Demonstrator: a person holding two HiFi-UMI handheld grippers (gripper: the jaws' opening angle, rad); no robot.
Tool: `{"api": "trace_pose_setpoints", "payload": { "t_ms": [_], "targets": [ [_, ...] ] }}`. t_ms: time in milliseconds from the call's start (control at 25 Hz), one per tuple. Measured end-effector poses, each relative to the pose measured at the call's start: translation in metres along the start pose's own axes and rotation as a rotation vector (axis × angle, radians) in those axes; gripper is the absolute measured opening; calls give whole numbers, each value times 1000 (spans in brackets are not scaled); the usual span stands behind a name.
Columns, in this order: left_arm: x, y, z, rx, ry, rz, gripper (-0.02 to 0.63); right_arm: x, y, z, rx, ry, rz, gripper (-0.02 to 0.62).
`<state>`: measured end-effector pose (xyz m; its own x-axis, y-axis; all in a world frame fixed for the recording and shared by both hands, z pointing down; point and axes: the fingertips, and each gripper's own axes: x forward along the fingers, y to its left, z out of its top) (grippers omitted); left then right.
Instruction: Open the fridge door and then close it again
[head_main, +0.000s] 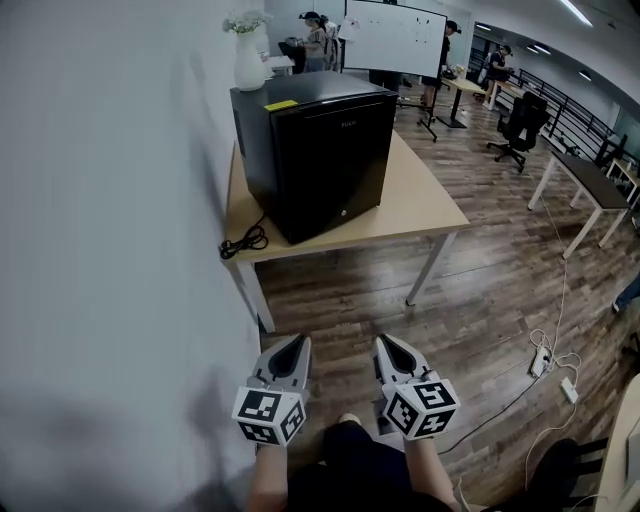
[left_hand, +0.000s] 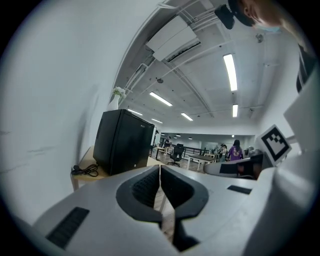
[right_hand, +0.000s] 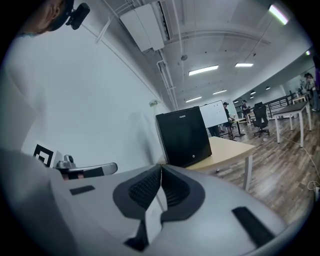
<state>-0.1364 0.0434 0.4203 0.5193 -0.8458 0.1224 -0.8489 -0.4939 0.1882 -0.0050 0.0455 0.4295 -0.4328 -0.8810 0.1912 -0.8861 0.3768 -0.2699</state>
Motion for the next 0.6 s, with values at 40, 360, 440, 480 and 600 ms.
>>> {"api": "trace_pose_setpoints", "payload": {
  "t_ms": [40,360,440,480,600],
  "targets": [
    [9,3,2,1,-2,7,8,8,-6,5,-5,1,7,-9],
    [81,26,24,28,-33,47,8,74,-45,38,-61,1,64,-9],
    [94,31,26,29,-35,59,8,86,-53,42,-65,4,79,-9],
    [100,32,26,29,-33,64,8,91,-57,43,-67,7,85,-9],
    [115,36,24,28,-28,81,8,104,-67,41,-67,22,98,-9]
  ]
}}
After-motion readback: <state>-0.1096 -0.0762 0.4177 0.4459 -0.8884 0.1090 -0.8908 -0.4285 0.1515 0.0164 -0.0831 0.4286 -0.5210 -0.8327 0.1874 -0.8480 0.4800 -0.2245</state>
